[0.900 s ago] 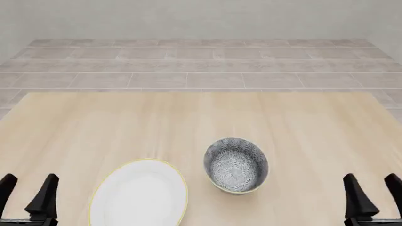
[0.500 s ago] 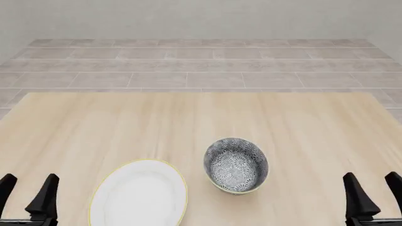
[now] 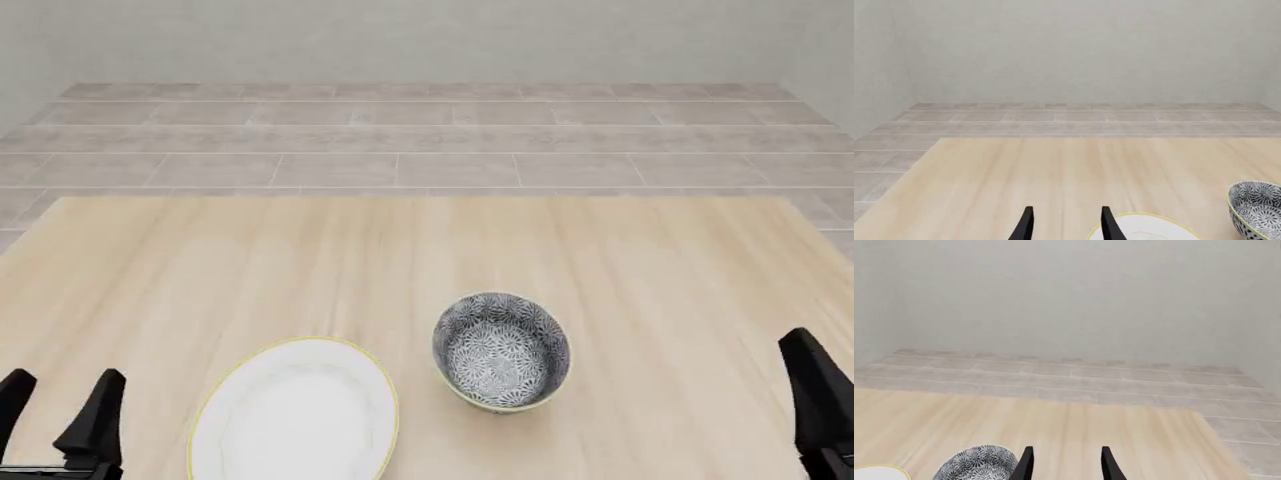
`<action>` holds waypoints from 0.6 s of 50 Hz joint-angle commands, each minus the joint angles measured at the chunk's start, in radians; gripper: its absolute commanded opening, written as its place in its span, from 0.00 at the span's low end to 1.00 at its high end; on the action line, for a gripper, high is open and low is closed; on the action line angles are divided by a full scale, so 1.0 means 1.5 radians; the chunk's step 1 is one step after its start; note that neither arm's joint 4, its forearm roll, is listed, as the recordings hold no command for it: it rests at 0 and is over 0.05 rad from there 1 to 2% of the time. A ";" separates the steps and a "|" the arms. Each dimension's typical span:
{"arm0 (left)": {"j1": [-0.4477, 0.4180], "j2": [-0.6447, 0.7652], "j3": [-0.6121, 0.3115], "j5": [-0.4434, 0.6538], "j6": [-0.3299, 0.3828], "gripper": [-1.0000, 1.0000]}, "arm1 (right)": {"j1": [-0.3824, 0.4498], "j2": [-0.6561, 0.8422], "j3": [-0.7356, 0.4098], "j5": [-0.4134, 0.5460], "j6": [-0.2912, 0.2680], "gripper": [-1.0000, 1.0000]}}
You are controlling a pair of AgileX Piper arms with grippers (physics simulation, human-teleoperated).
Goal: Put the bowl on the plate.
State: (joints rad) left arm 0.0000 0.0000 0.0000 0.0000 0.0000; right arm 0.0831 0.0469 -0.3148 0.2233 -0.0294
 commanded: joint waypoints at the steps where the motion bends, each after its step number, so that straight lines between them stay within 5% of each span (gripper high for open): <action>1: 0.000 0.000 0.000 0.000 0.000 1.00 | -0.011 0.092 -0.123 0.050 -0.015 1.00; 10: 0.000 0.000 0.000 0.000 0.000 1.00 | 0.009 0.227 -0.204 0.050 -0.057 1.00; 17: 0.000 0.000 0.000 0.000 0.000 1.00 | 0.046 0.313 -0.231 0.033 -0.011 1.00; 20: 0.000 0.000 0.000 0.000 0.000 1.00 | 0.003 0.317 -0.239 0.027 0.057 1.00; 25: 0.000 0.000 0.000 0.000 0.000 1.00 | 0.029 0.352 -0.240 0.007 0.053 1.00; 30: 0.000 0.000 0.000 0.000 0.000 1.00 | 0.052 0.404 -0.251 -0.005 0.093 1.00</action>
State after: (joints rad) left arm 0.0000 0.0000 0.0000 0.0000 0.0000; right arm 0.1289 0.5238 -0.6505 0.2479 0.0289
